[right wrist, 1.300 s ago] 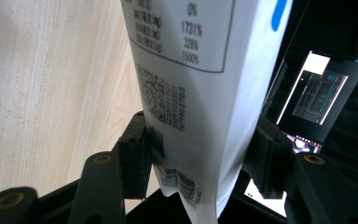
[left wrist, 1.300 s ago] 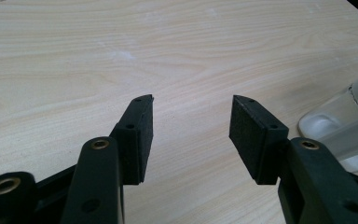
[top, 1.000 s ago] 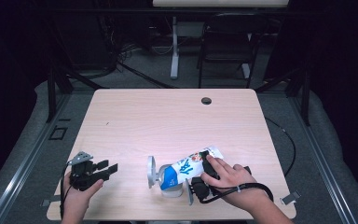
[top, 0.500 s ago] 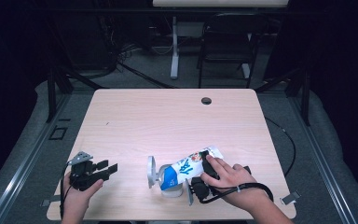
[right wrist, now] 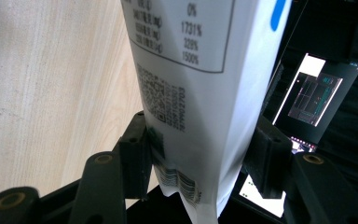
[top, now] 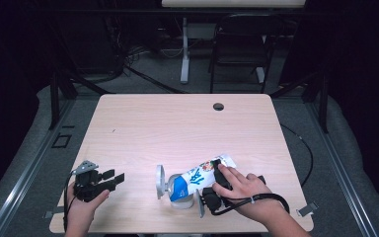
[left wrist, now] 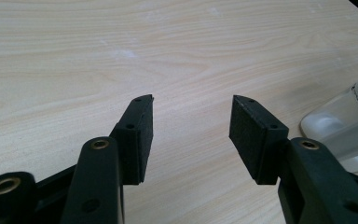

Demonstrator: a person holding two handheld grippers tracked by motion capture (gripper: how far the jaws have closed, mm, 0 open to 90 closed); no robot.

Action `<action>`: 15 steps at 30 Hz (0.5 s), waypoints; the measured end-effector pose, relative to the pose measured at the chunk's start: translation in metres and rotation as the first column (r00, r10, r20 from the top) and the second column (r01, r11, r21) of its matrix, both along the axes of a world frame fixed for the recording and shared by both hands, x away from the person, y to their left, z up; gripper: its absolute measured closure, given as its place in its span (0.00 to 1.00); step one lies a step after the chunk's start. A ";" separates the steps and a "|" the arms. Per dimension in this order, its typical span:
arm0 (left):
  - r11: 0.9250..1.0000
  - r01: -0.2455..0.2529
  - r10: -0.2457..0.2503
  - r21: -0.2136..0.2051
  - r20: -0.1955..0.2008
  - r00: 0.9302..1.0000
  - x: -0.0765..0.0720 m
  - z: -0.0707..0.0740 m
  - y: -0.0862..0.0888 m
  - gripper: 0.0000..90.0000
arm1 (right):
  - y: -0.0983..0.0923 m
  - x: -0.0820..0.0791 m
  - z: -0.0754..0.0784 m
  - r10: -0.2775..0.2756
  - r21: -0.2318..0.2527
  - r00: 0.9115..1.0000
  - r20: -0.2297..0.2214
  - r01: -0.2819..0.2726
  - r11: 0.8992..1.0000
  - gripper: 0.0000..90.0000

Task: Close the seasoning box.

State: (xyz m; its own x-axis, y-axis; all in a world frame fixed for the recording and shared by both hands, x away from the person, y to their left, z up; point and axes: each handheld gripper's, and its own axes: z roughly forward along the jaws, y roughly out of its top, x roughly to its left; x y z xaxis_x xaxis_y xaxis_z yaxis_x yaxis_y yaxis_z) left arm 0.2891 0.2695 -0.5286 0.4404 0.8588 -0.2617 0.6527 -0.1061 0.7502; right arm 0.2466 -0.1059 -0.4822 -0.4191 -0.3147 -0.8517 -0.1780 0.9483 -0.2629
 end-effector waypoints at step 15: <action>1.000 -0.007 0.007 -0.001 -0.003 1.000 0.000 -0.001 0.000 0.55 | 0.000 0.000 0.000 0.002 -0.002 1.000 -0.003 -0.002 1.000 0.54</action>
